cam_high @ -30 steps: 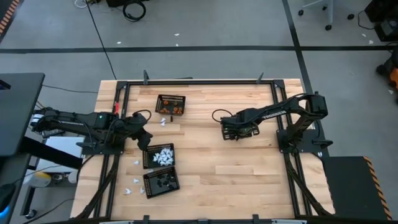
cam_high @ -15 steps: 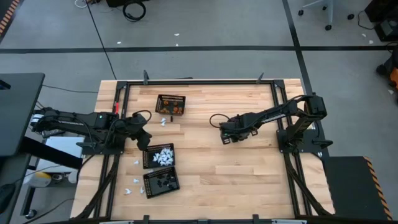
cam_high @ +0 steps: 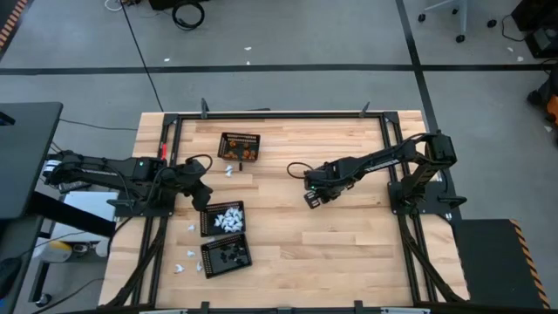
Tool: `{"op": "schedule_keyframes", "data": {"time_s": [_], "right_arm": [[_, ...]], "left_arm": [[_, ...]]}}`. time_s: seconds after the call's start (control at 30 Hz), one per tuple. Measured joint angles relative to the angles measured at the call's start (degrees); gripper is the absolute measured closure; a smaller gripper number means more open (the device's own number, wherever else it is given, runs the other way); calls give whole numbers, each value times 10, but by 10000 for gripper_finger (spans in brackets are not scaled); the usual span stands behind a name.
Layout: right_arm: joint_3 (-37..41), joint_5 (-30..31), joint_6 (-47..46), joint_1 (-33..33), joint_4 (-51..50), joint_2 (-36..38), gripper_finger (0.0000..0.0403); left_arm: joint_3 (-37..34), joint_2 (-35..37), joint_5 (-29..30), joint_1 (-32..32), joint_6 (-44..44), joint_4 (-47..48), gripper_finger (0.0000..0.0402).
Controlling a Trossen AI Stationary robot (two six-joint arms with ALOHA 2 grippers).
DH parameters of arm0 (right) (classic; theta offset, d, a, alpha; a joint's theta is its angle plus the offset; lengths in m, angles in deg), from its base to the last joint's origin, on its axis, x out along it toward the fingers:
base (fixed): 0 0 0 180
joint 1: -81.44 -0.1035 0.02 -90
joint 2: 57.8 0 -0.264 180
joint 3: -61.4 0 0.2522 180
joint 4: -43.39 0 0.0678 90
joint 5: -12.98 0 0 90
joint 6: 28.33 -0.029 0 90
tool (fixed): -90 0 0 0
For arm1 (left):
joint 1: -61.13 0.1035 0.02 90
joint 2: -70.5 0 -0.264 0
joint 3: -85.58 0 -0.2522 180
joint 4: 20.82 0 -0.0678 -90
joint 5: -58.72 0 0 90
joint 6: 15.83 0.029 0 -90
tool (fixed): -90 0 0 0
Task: Sort Halloween decoration
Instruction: Put the black skeleton toy into the bottom black bin
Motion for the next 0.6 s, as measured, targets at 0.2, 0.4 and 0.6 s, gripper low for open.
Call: {"op": "schedule_keyframes", "data": {"time_s": [0.2, 0.4, 0.6], "right_arm": [[-20, -63, 45, -12, 97, 0, 368], [-67, -91, 41, -44, 164, -15, 368], [-208, -103, 55, -86, 162, -115, 368]], "left_arm": [[0, 0, 0, 0, 2, 0, 397], [0, 0, 0, 0, 3, 0, 397], [0, 0, 0, 0, 3, 0, 397]]}}
